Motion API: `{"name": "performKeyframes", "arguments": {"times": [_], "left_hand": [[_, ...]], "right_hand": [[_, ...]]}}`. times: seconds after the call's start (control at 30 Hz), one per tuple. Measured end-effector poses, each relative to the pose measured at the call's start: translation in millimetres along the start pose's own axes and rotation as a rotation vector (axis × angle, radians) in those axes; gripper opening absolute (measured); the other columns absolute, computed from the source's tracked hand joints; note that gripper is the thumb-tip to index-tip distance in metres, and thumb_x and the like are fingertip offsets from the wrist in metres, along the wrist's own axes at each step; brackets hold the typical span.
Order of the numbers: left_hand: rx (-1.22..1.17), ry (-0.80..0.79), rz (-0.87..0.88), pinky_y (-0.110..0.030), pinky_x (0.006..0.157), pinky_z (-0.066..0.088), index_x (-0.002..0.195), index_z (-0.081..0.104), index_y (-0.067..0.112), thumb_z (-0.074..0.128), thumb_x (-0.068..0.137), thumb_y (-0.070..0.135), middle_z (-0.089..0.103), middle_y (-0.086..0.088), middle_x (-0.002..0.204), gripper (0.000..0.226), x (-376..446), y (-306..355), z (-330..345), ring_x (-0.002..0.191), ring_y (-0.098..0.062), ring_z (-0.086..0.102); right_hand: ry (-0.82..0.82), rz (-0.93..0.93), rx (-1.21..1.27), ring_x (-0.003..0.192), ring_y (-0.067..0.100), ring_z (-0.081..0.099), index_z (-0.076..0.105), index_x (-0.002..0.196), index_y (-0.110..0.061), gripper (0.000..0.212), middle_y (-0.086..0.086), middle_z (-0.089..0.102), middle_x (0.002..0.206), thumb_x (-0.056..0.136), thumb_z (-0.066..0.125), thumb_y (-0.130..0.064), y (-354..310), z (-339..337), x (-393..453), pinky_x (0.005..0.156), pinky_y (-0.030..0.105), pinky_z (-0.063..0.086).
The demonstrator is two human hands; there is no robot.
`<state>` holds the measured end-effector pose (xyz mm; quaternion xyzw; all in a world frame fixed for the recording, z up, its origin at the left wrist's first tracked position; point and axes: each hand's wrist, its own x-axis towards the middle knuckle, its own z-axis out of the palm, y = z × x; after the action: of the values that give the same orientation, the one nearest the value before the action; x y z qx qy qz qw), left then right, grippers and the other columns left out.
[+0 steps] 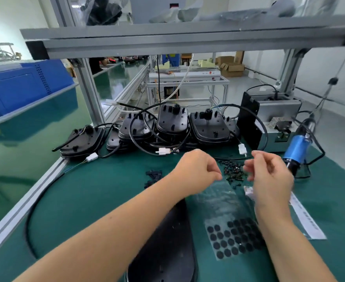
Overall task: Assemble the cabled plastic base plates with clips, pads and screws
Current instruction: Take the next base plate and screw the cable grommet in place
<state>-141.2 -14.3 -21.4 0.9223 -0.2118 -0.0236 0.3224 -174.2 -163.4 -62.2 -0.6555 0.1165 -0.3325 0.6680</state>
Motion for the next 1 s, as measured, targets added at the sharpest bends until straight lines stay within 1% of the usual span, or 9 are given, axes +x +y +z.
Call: {"name": "performKeyframes", "arguments": {"times": [0.1,0.3,0.43,0.57,0.63,0.7,0.77,0.87,1.0], "left_hand": [[0.074,-0.086,-0.005,-0.024,0.075,0.049,0.097,0.075,0.014,0.068,0.086,0.018,0.073,-0.002,0.093,0.014,29,17,32,0.073,-0.01,0.057],[0.219,-0.105,-0.019,-0.032,0.081,0.054,0.098,0.076,0.012,0.076,0.079,0.03,0.072,-0.005,0.097,0.026,52,28,63,0.091,-0.021,0.065],[0.265,-0.13,-0.045,-0.032,0.081,0.054,0.098,0.076,0.011,0.075,0.08,0.025,0.072,-0.005,0.098,0.023,56,28,69,0.092,-0.022,0.064],[0.345,-0.138,-0.028,-0.034,0.078,0.054,0.077,0.066,0.014,0.066,0.084,0.008,0.062,-0.006,0.082,0.009,56,29,69,0.082,-0.025,0.06],[0.342,-0.125,-0.017,-0.035,0.079,0.055,0.083,0.072,0.009,0.064,0.086,0.006,0.069,-0.007,0.089,0.009,55,28,70,0.09,-0.026,0.064],[0.322,-0.113,0.0,-0.036,0.083,0.054,0.097,0.074,0.009,0.063,0.087,0.007,0.071,-0.006,0.099,0.015,54,27,69,0.095,-0.024,0.064],[0.303,-0.117,0.01,-0.034,0.085,0.053,0.108,0.071,0.011,0.064,0.087,0.01,0.069,-0.006,0.105,0.022,53,26,68,0.099,-0.025,0.062],[0.263,-0.169,0.019,-0.035,0.089,0.051,0.111,0.07,0.011,0.066,0.087,0.013,0.069,-0.006,0.109,0.025,53,26,66,0.102,-0.024,0.062],[0.234,-0.167,0.004,-0.035,0.086,0.052,0.103,0.073,0.008,0.066,0.088,0.013,0.07,-0.008,0.106,0.018,49,29,64,0.099,-0.025,0.063]], "right_hand": [[0.215,0.028,0.068,0.062,0.001,0.061,0.062,0.084,-0.028,0.016,-0.008,0.064,0.068,0.094,0.052,-0.019,4,-12,10,0.064,0.025,0.047],[0.376,0.033,0.077,0.058,-0.004,0.057,0.059,0.08,-0.032,0.018,-0.009,0.063,0.069,0.091,0.052,-0.021,9,-20,21,0.058,0.013,0.046],[0.429,0.098,0.053,0.065,0.005,0.059,0.058,0.077,-0.032,0.016,-0.007,0.064,0.074,0.089,0.053,-0.023,14,-25,28,0.063,0.021,0.045],[0.475,0.11,-0.029,0.066,0.001,0.058,0.056,0.076,-0.032,0.017,-0.005,0.064,0.082,0.09,0.052,-0.022,19,-31,34,0.061,0.017,0.045],[0.511,0.124,-0.085,0.079,0.006,0.06,0.058,0.087,-0.024,0.008,-0.001,0.063,0.092,0.09,0.051,-0.021,22,-37,41,0.075,0.023,0.05],[0.501,0.193,-0.122,0.088,0.018,0.059,0.059,0.105,-0.013,0.021,-0.002,0.059,0.094,0.091,0.053,-0.027,24,-41,50,0.083,0.034,0.049],[0.434,0.268,-0.17,0.082,0.02,0.054,0.058,0.114,-0.005,0.042,-0.002,0.055,0.089,0.09,0.054,-0.039,27,-44,61,0.076,0.034,0.046],[0.275,0.363,-0.172,0.067,0.02,0.05,0.054,0.098,-0.009,0.044,0.005,0.053,0.088,0.086,0.055,-0.051,25,-45,70,0.06,0.031,0.042],[0.153,0.476,0.237,0.056,0.015,0.058,0.055,0.086,-0.008,0.035,0.009,0.06,0.075,0.091,0.061,-0.042,12,-39,71,0.048,0.024,0.054]]}}
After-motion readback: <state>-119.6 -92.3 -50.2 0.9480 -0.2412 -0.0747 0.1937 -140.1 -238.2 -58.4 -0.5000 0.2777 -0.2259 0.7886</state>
